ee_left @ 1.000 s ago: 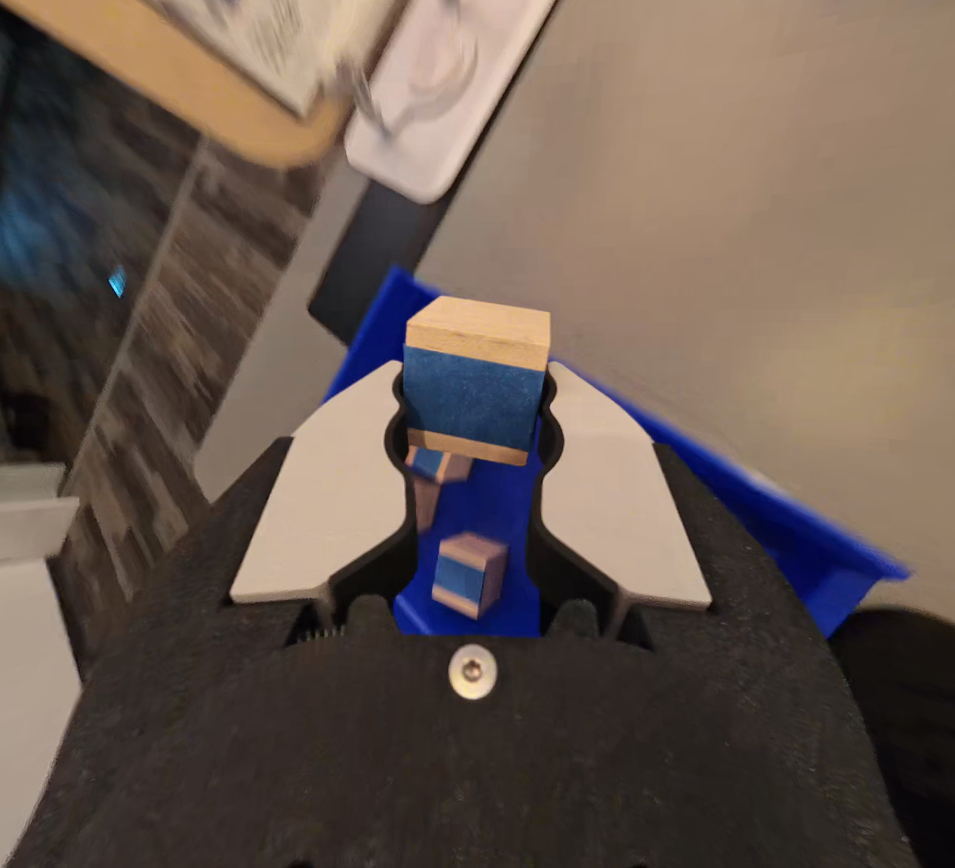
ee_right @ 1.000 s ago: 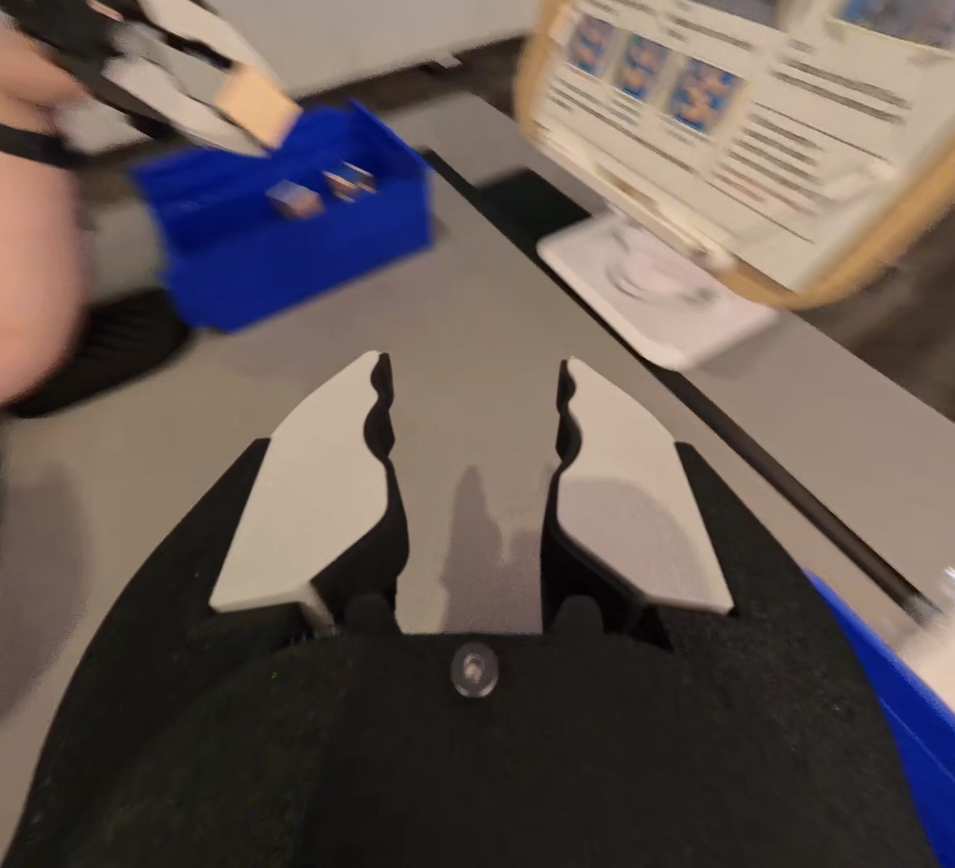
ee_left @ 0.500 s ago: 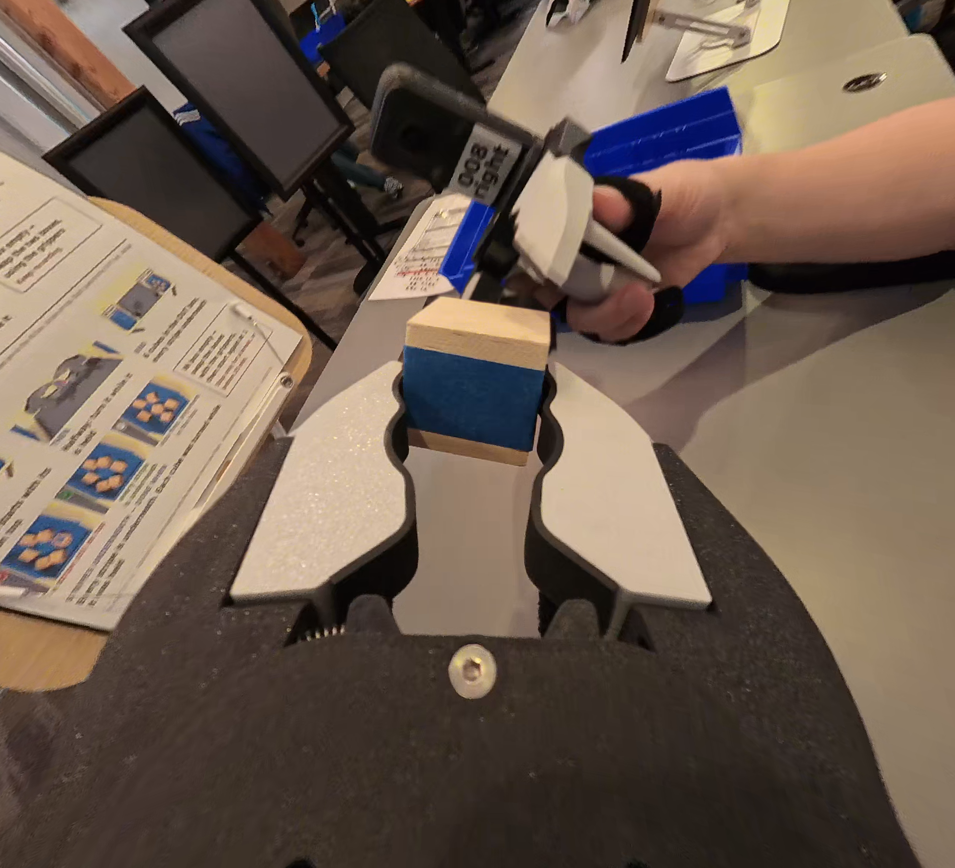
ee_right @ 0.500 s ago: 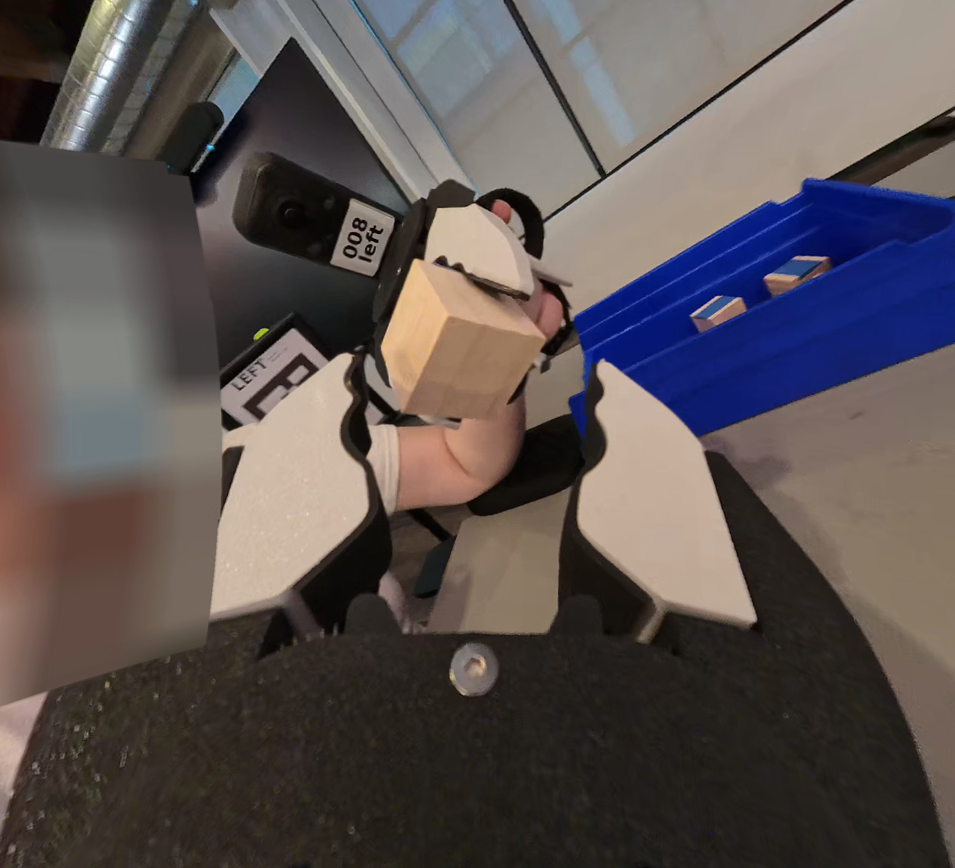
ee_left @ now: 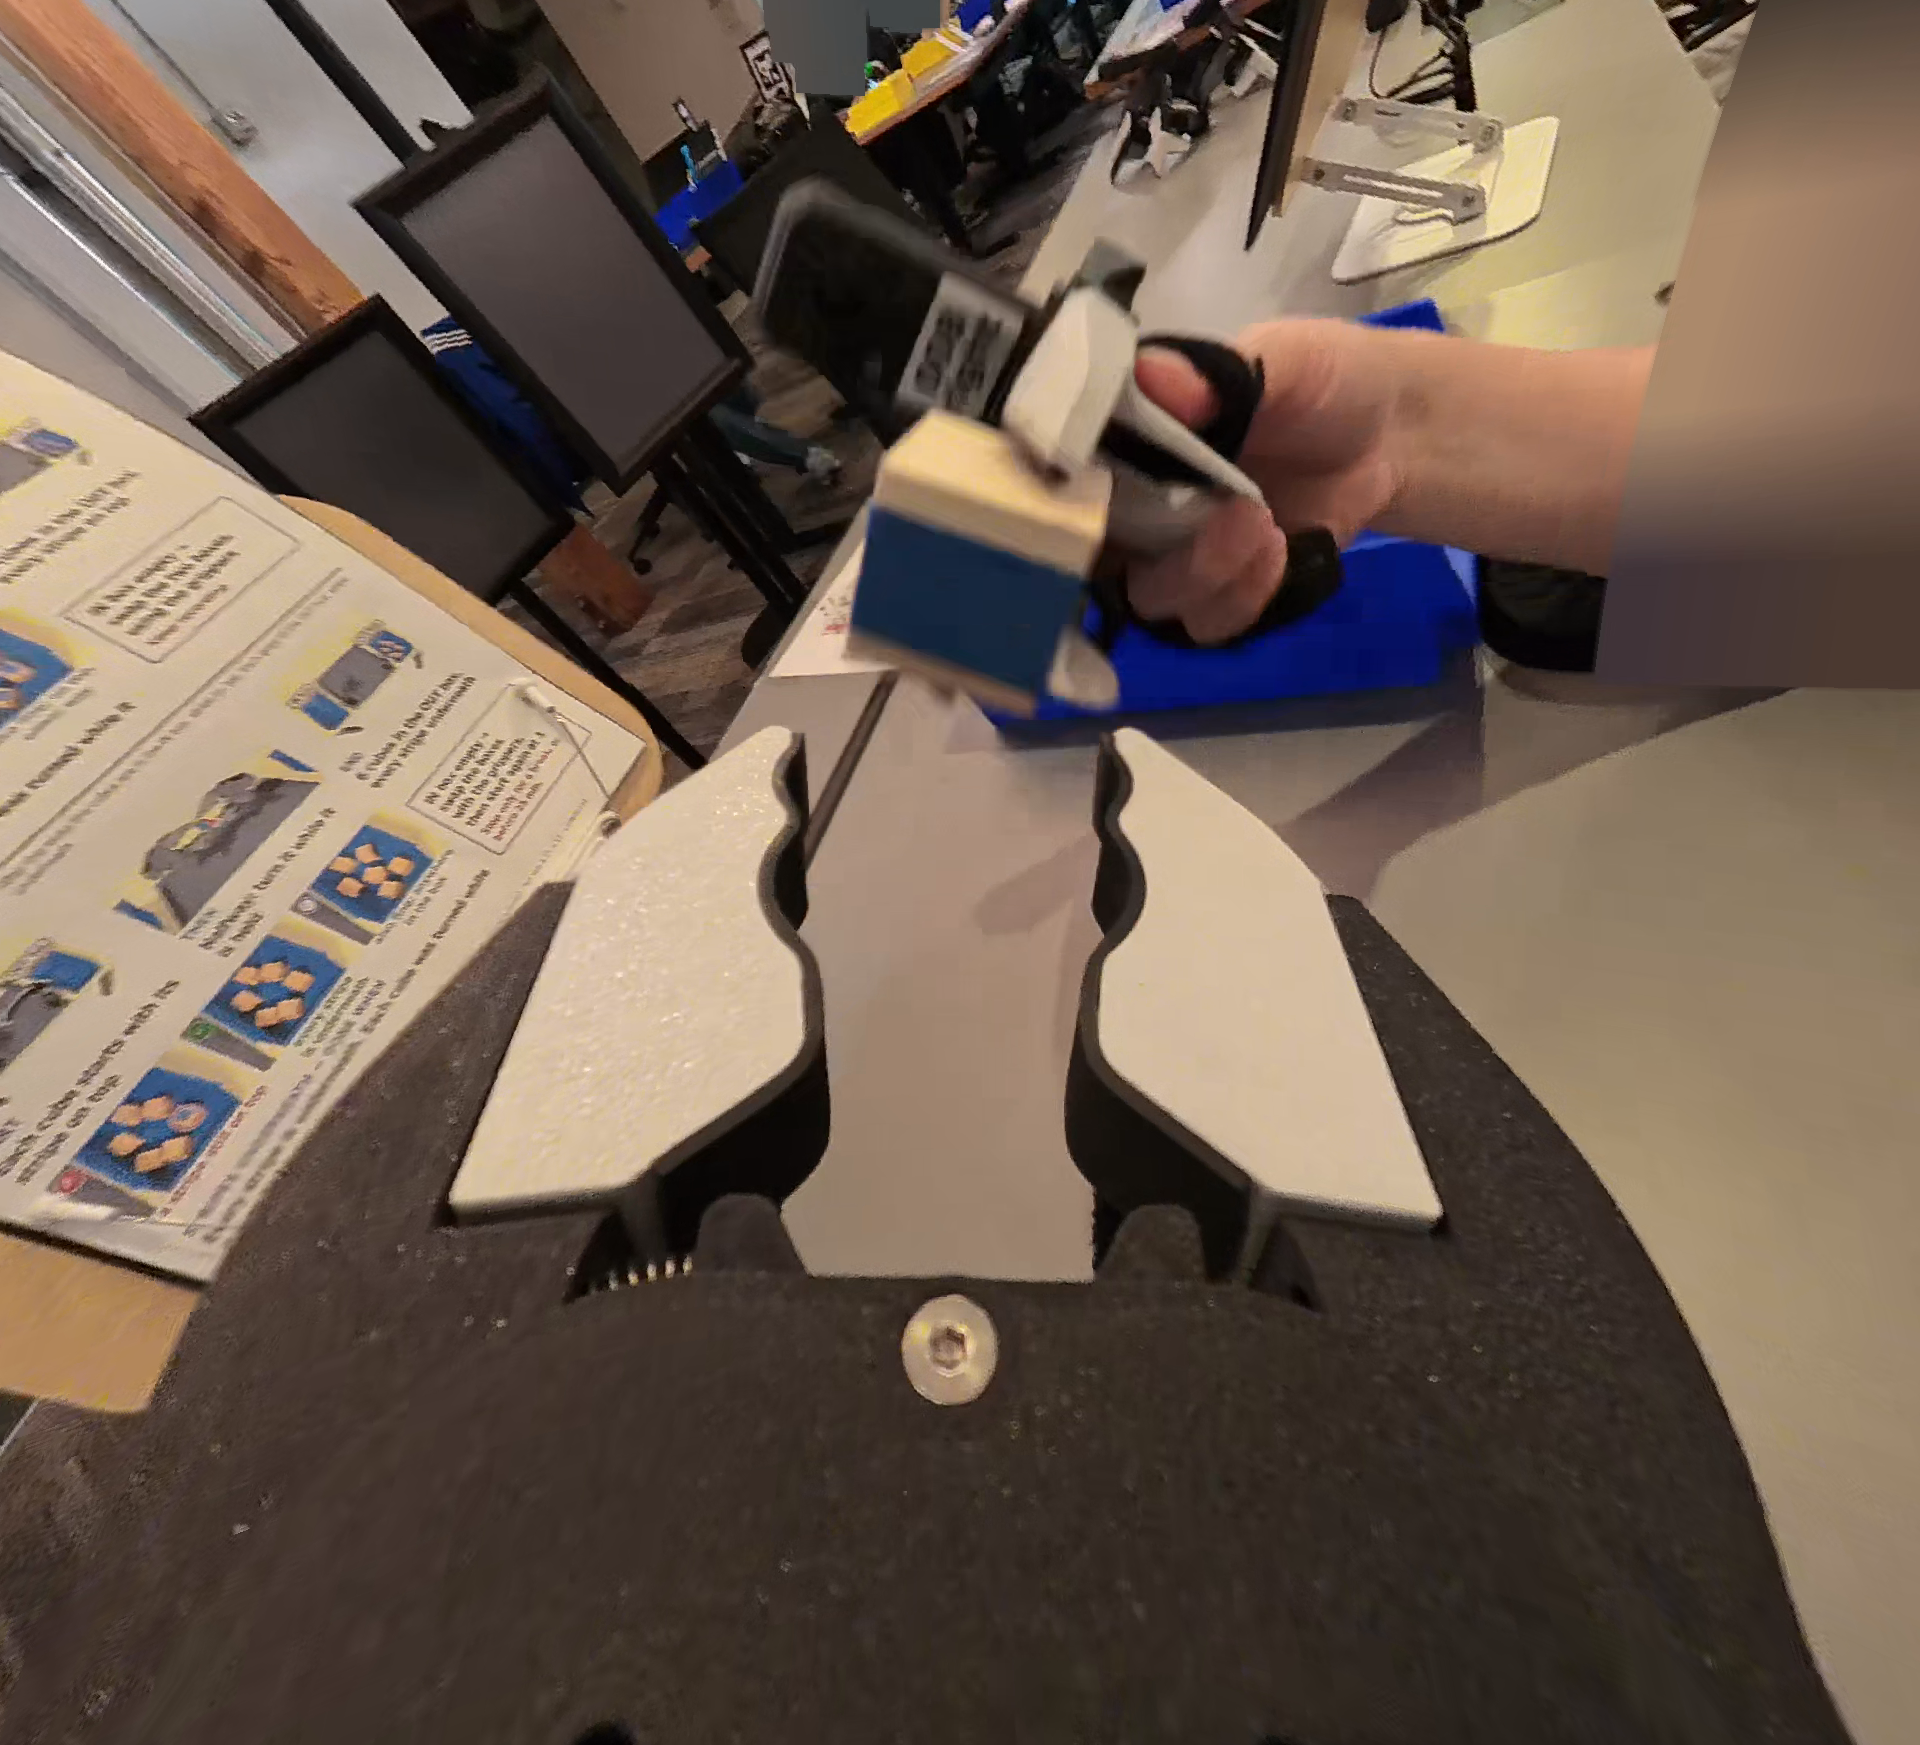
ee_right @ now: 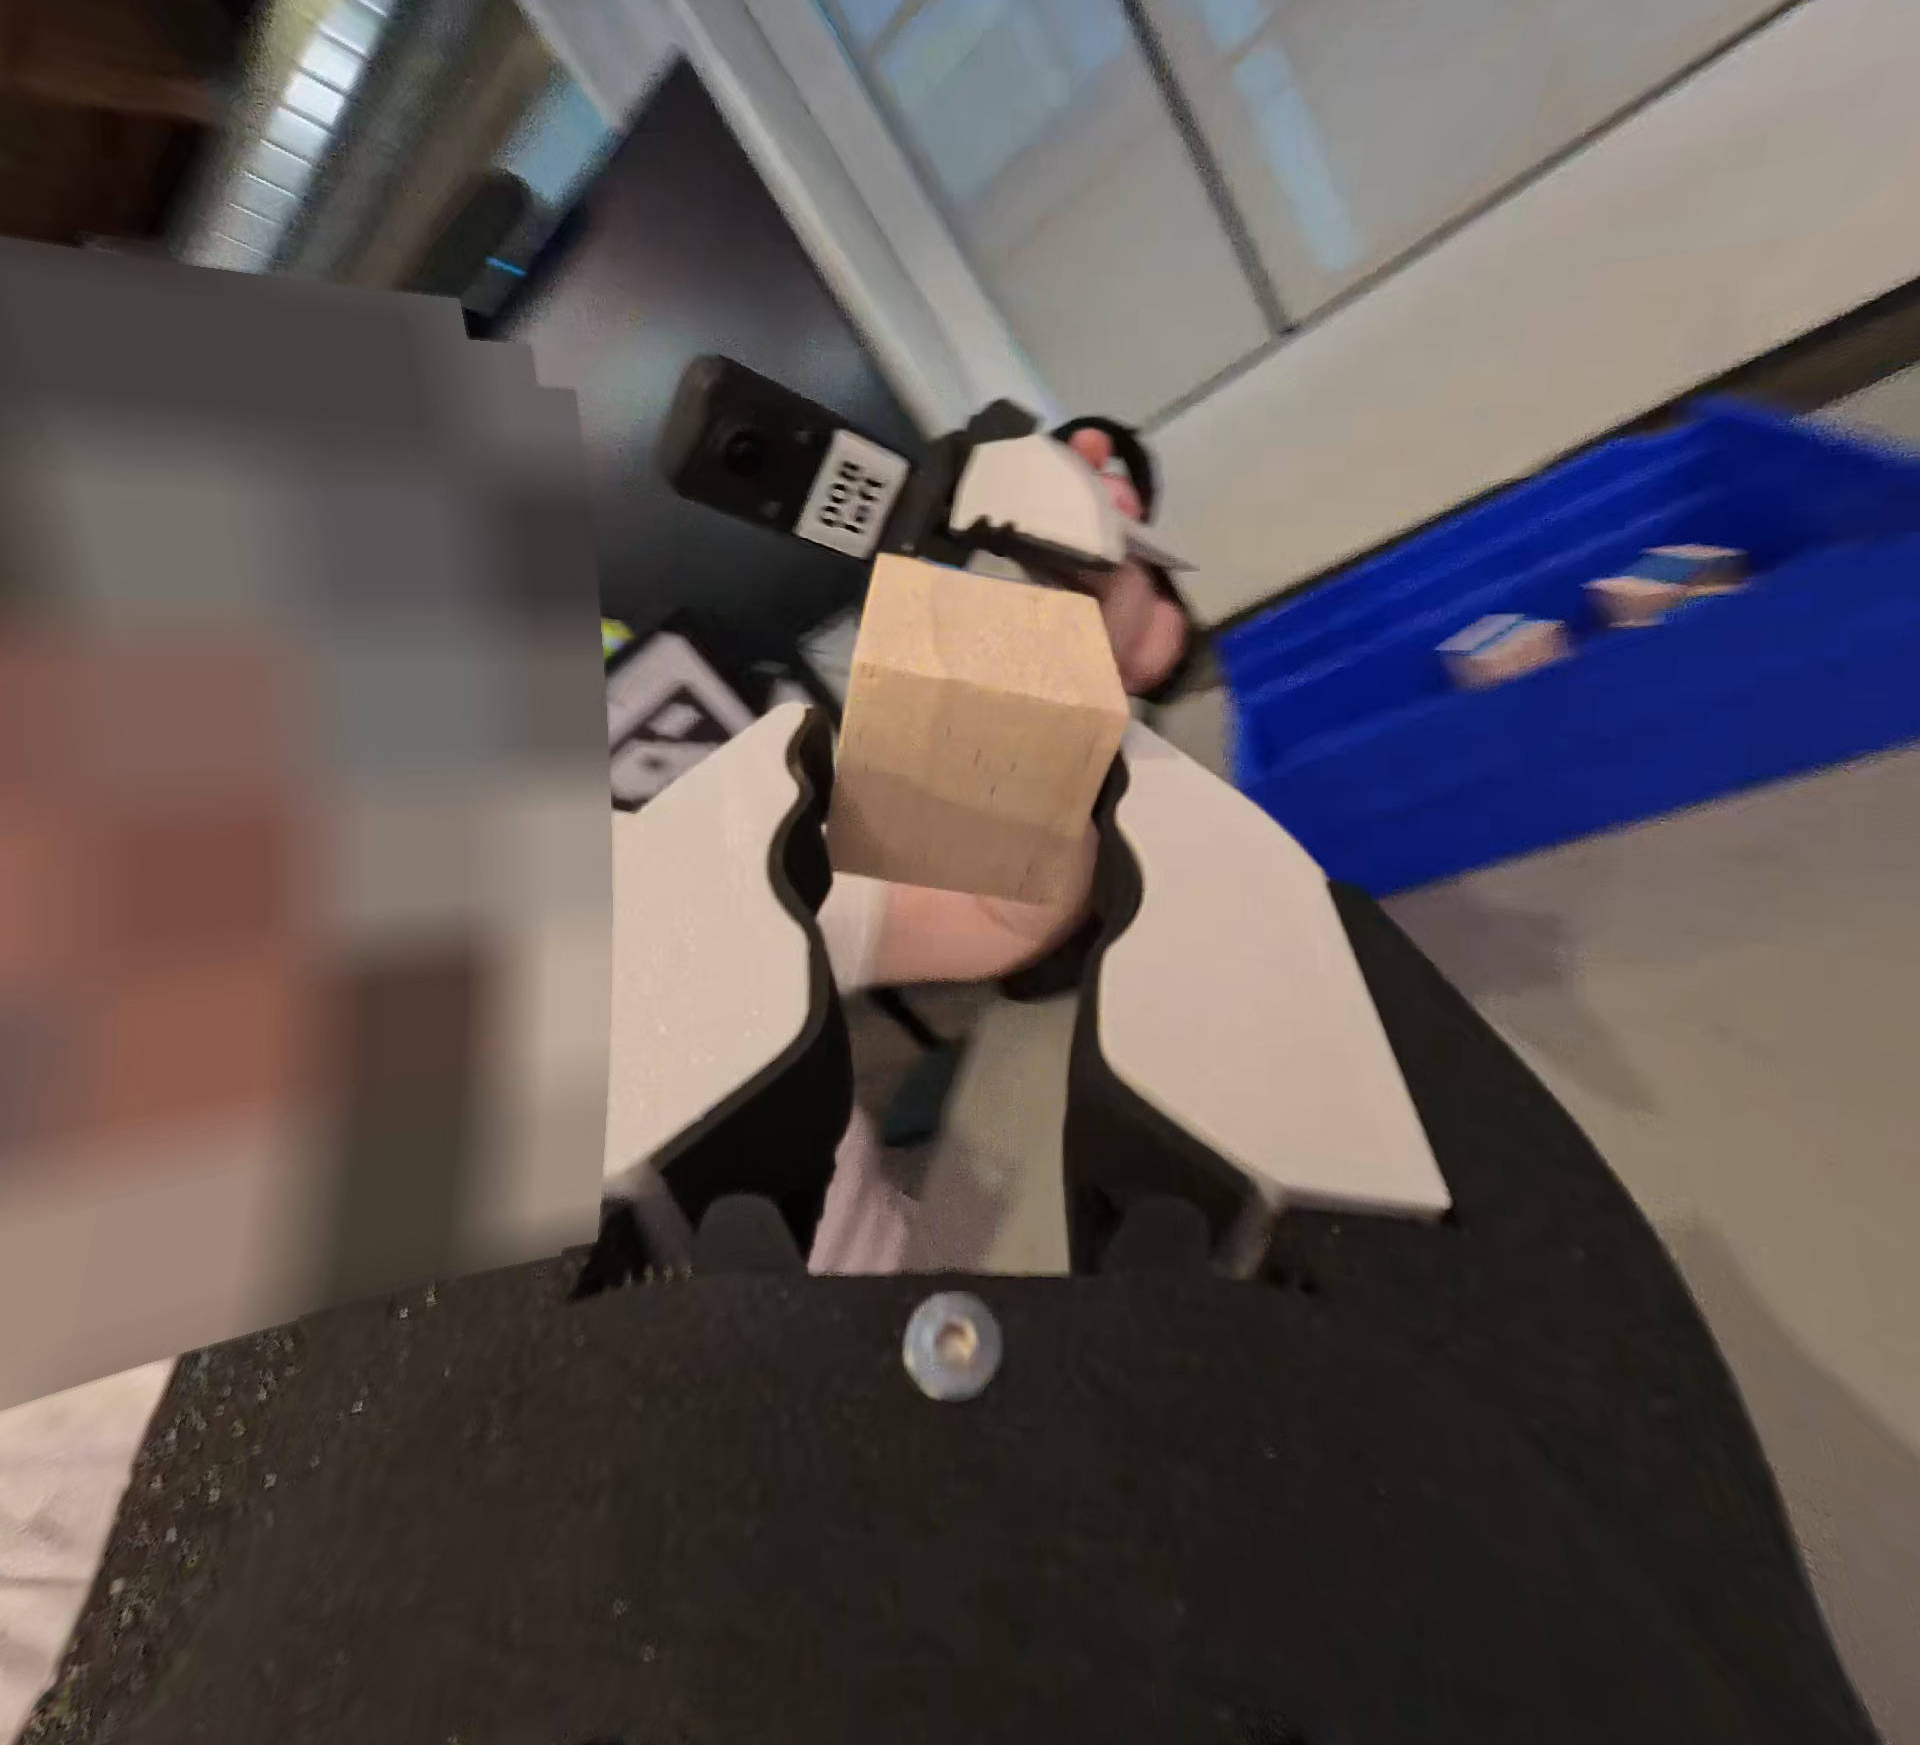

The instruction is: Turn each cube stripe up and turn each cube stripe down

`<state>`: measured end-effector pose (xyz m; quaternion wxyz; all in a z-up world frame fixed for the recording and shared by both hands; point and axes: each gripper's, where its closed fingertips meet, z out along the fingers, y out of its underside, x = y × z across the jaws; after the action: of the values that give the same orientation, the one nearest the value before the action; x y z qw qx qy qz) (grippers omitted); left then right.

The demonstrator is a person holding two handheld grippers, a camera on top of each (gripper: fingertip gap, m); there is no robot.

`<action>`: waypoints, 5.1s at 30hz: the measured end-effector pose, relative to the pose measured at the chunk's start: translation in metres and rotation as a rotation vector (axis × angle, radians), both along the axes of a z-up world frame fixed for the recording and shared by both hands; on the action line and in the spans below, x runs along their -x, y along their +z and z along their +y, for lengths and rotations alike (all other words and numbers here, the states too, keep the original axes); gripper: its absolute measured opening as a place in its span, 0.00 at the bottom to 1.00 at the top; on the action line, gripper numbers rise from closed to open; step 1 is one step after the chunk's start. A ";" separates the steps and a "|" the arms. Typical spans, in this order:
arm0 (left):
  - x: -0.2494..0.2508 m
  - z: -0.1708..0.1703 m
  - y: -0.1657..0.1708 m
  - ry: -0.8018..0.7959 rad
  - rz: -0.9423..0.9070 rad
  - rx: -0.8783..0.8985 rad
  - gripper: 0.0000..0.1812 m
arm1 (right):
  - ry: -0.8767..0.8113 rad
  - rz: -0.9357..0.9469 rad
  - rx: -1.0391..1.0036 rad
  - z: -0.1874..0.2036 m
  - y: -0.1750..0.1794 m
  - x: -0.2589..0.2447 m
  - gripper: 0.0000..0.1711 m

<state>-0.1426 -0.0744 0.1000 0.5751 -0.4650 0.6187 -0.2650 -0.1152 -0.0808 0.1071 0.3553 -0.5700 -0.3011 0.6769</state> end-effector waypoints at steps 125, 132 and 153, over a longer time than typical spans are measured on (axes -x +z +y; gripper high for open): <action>0.014 0.000 -0.024 -0.316 0.116 1.253 0.25 | -0.663 -0.662 -1.103 0.012 -0.032 0.048 0.25; 0.013 0.000 -0.025 -0.317 0.129 1.260 0.26 | -0.636 -0.684 -1.097 0.013 -0.036 0.046 0.25; 0.045 0.001 0.015 -0.306 0.039 1.012 0.27 | -0.677 -1.451 -0.380 0.068 -0.139 -0.282 0.25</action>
<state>-0.1876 -0.0738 0.1149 0.2216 -0.5937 0.4848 -0.6028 0.1671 -0.0124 -0.0316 0.3476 -0.8558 -0.3773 -0.0663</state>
